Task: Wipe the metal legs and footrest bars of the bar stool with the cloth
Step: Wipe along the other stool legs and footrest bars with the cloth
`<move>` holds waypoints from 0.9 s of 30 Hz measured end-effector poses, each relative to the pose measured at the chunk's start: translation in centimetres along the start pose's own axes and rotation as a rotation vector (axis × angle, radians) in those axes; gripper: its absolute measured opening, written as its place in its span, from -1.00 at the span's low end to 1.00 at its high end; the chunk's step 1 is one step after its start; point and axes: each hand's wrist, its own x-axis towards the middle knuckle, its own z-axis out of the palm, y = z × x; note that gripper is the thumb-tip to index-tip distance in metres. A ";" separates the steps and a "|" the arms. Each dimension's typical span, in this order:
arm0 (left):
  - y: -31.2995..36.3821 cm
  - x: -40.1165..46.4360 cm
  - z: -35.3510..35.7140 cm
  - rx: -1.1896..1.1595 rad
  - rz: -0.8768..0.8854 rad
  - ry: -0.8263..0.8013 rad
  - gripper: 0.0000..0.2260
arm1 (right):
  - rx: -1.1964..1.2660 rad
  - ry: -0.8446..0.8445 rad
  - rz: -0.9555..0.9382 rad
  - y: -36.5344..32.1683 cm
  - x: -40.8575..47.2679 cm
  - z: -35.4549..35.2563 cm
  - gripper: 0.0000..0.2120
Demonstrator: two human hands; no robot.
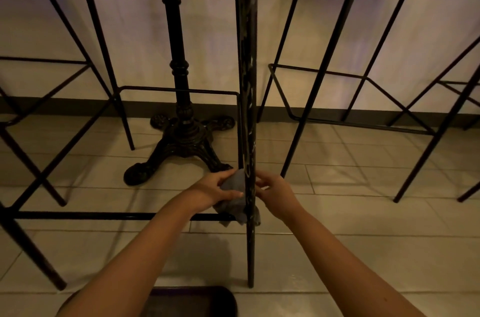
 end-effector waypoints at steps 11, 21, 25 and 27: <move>1.2 -2.4 -0.4 0.013 -0.018 -0.064 -0.51 | -0.058 0.075 0.036 -0.8 -1.0 -1.2 -0.48; 1.9 -6.0 -1.5 0.038 0.081 0.044 -0.59 | -0.013 0.204 -0.013 -3.1 -4.0 -2.8 -0.52; 3.1 -7.4 -2.4 0.082 0.108 0.089 -0.56 | 0.025 0.271 -0.098 -5.3 -5.4 -3.4 -0.61; 4.2 -8.1 -2.6 0.083 0.143 0.066 -0.60 | 0.097 0.256 -0.132 -6.4 -6.0 -3.6 -0.64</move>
